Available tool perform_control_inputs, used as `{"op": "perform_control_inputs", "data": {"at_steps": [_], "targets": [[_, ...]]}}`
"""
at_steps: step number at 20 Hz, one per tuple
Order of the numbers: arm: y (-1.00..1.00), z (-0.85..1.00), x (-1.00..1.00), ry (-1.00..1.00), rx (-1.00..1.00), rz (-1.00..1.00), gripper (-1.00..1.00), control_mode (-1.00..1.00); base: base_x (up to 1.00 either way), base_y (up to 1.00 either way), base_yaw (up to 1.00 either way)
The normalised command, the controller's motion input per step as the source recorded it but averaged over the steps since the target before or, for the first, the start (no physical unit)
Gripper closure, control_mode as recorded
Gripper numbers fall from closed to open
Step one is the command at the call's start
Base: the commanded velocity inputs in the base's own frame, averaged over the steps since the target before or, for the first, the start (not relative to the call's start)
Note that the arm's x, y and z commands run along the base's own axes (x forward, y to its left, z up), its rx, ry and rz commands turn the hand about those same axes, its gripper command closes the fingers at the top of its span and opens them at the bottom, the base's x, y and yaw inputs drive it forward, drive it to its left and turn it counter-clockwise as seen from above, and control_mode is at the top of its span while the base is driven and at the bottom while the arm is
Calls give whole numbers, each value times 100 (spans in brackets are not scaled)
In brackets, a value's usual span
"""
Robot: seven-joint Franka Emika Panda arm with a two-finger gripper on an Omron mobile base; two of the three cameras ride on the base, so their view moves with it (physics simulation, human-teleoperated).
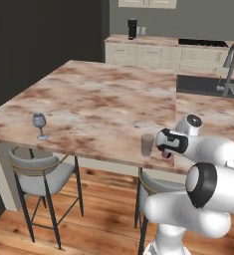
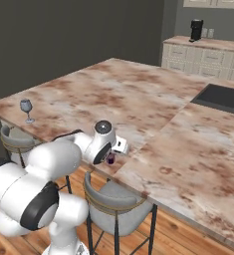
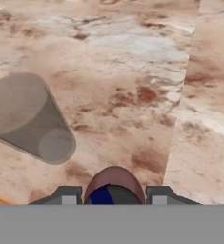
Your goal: There is a wine glass and glass cup on the dining counter. Place the wine bottle next to the wine glass and the juice bottle next to the glass cup.
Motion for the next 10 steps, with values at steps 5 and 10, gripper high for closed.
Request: {"op": "perform_control_inputs", "data": {"at_steps": [5,10], "targets": [[0,-17,5,-3,-2,2,100,-100,0,0,0],[0,-13,11,-3,-2,1,100,-100,0,0,0]]}}
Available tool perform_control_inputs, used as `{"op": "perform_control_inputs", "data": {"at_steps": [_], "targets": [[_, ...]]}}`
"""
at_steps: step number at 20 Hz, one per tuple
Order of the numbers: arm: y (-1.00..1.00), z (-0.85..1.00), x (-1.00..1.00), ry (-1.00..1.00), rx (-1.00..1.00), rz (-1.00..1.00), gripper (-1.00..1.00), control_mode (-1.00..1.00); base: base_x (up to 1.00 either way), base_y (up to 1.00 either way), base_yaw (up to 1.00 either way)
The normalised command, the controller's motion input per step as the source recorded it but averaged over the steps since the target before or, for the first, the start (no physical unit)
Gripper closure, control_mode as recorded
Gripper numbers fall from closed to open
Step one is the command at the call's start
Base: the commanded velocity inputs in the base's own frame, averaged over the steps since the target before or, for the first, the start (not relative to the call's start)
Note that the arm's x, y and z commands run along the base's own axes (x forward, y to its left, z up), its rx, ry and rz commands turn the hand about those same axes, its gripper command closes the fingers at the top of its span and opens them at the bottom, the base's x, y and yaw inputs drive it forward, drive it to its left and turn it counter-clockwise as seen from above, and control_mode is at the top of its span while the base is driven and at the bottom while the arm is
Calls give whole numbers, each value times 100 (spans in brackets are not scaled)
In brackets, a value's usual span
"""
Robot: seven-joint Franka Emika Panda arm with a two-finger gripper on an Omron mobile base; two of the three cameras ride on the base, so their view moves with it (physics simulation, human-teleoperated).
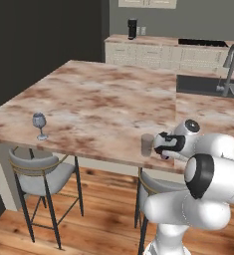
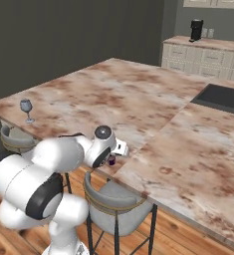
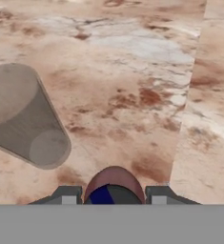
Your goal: There is a wine glass and glass cup on the dining counter. Place the wine bottle next to the wine glass and the juice bottle next to the glass cup.
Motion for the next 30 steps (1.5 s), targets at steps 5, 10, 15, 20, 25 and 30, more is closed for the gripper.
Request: {"op": "perform_control_inputs", "data": {"at_steps": [5,10,15,20,25,30], "targets": [[0,-10,15,-3,-1,2,100,-100,0,0,0],[-1,-10,15,-1,0,4,100,-100,0,0,0],[-3,-10,14,0,0,6,100,-100,0,0,0],[-3,-15,5,0,0,7,100,-100,0,0,0],[-1,-19,1,0,0,7,100,-100,0,0,0],[0,-17,3,0,-1,6,100,-100,0,0,0]]}}
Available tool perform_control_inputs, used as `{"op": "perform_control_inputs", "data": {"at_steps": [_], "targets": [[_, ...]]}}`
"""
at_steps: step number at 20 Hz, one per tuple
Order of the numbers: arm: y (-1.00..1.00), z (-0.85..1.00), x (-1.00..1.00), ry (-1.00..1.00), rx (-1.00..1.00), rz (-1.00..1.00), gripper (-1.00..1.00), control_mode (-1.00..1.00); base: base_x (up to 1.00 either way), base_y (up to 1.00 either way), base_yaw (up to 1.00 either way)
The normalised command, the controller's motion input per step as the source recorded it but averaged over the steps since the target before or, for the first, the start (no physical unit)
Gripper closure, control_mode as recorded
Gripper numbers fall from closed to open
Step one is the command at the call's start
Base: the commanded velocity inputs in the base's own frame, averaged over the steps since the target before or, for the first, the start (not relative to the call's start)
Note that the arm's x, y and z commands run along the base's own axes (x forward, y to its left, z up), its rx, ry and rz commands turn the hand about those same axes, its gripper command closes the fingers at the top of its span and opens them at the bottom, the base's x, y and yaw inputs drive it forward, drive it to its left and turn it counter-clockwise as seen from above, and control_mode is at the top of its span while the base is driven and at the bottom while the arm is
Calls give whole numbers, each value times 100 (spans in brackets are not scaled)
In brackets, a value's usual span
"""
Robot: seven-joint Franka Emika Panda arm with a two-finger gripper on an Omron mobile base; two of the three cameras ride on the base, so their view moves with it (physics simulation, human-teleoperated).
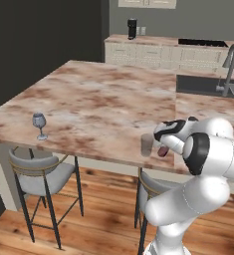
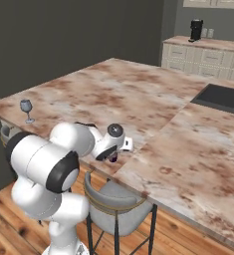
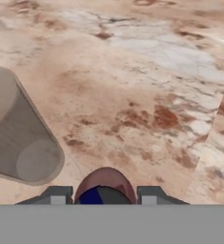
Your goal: There is a wine glass and glass cup on the dining counter. Place the wine bottle next to the wine glass and the juice bottle next to the glass cup.
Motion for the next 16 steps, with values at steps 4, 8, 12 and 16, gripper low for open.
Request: {"op": "perform_control_inputs", "data": {"at_steps": [4,8,12,16], "targets": [[0,-18,4,0,-1,6,-100,-100,0,0,0],[0,-11,3,0,0,5,-100,-100,0,0,0],[0,-4,0,0,0,5,-100,-100,0,0,0],[0,-4,0,0,0,4,-100,-100,0,0,0]]}}
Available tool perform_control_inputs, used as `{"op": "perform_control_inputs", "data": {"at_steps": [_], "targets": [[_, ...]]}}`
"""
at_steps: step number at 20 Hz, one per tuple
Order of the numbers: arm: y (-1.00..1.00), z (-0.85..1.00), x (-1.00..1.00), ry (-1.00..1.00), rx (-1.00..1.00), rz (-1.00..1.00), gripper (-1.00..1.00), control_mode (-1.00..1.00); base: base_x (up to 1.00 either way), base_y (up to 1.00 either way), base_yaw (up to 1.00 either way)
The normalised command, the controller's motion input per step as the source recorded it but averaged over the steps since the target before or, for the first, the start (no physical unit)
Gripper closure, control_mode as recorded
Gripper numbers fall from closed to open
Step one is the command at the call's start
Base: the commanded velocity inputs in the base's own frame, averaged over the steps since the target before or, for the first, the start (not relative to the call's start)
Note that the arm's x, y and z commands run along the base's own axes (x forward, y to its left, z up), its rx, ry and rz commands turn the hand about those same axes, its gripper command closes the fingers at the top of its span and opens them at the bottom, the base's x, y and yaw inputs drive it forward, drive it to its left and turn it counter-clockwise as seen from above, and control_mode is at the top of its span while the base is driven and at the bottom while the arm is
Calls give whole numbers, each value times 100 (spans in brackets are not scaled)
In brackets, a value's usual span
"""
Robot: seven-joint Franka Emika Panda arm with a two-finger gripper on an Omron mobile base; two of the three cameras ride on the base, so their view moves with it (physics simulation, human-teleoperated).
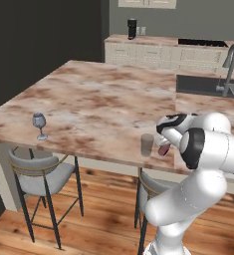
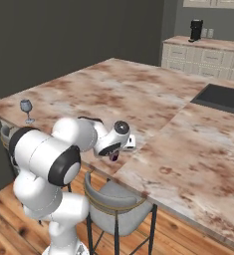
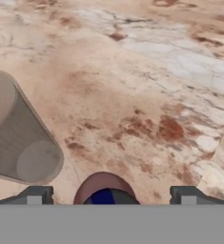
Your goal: There is a wine glass and glass cup on the dining counter. Place the wine bottle next to the wine glass and the juice bottle next to the glass cup.
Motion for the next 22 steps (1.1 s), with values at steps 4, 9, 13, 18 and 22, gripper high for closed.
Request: {"op": "perform_control_inputs", "data": {"at_steps": [4,9,13,18,22], "targets": [[0,0,0,0,0,2,-100,-100,0,0,0],[1,0,0,0,0,1,-100,-100,0,0,0],[6,1,0,0,0,0,-100,-100,0,0,0],[6,3,0,1,0,0,-100,-100,0,0,0],[2,8,0,0,0,0,-100,-100,0,0,0]]}}
